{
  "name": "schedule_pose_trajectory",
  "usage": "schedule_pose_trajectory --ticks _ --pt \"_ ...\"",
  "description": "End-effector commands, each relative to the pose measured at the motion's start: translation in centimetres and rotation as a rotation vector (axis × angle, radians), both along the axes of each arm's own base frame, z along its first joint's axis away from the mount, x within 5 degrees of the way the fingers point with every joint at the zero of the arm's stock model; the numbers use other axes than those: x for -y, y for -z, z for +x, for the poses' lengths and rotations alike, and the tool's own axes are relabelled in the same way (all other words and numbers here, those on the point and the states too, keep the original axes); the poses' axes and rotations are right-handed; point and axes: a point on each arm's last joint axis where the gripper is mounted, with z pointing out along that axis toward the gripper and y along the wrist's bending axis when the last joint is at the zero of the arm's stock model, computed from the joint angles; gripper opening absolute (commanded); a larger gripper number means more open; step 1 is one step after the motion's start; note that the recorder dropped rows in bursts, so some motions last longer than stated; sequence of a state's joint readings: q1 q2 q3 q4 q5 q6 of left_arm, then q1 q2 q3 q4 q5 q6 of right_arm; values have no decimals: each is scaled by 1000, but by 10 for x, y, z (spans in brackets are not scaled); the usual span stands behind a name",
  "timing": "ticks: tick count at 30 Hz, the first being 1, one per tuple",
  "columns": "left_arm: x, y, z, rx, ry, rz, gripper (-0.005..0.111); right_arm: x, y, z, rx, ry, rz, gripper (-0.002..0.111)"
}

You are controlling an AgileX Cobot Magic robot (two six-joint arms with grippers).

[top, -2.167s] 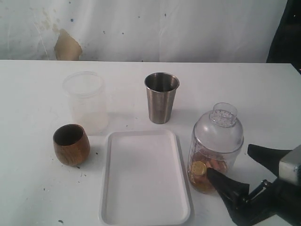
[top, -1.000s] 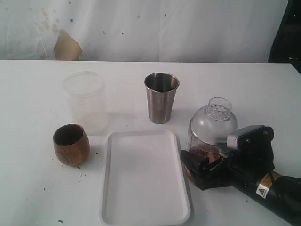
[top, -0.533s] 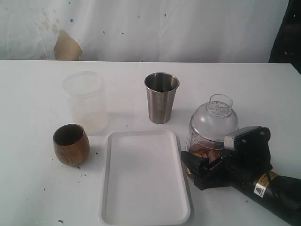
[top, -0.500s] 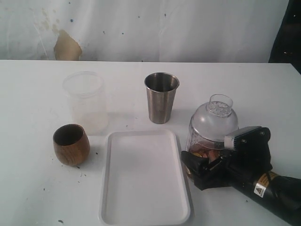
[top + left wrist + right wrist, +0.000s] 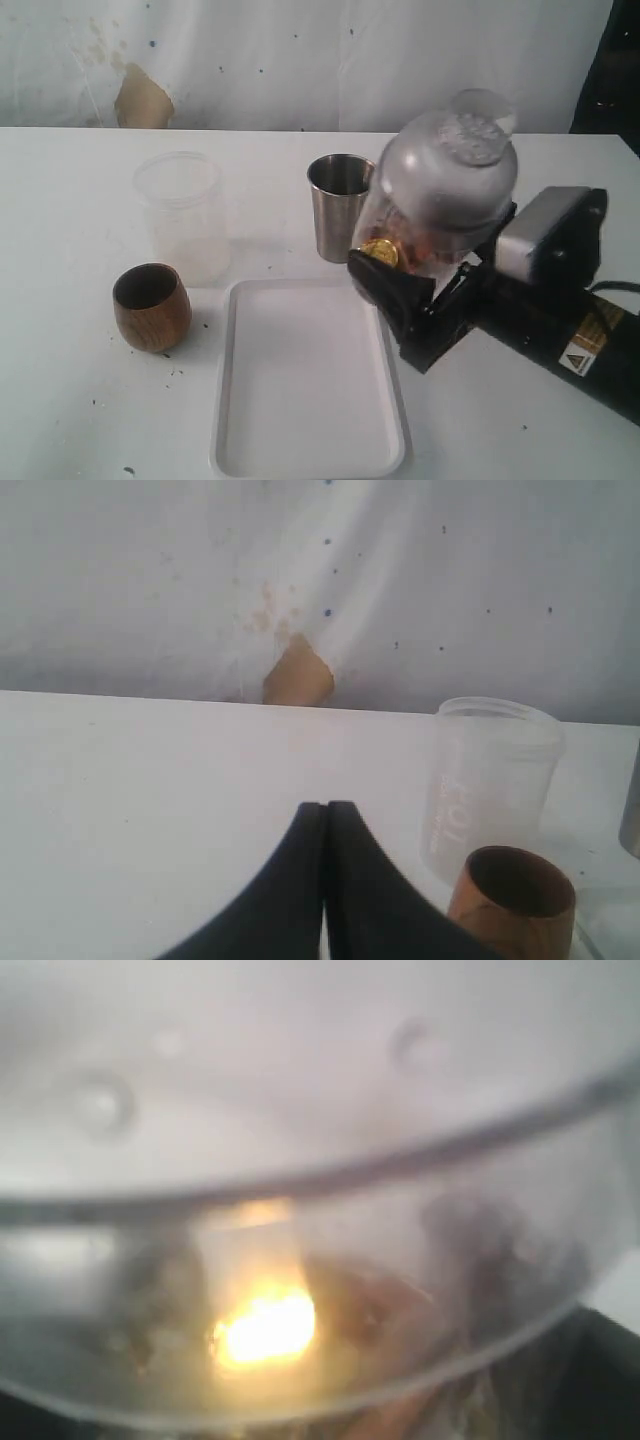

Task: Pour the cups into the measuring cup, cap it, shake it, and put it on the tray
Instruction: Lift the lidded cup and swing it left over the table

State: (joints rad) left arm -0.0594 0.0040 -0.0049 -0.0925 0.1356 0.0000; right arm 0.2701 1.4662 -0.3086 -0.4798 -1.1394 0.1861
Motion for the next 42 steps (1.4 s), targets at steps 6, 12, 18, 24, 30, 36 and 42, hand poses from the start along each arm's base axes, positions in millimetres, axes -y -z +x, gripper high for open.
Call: schedule_pose_trajectory --ticks 6,12,18,24,30,36,42 --pt "0 0 0 10 2 3 0 21 -10 21 -321 368 420 0" --pt "0 0 0 10 2 3 0 -16 -31 15 69 -58 -163 0" --pt "0 0 0 10 2 3 0 11 -27 34 -430 321 472 0" --pt "0 0 0 10 2 3 0 -29 -35 6 261 -270 -374 0" --pt "0 0 0 10 2 3 0 3 -36 36 -396 224 505 0" --pt "0 0 0 10 2 3 0 -27 -39 17 160 -181 -239 0" --pt "0 0 0 10 2 3 0 4 -28 45 -205 274 114 0"
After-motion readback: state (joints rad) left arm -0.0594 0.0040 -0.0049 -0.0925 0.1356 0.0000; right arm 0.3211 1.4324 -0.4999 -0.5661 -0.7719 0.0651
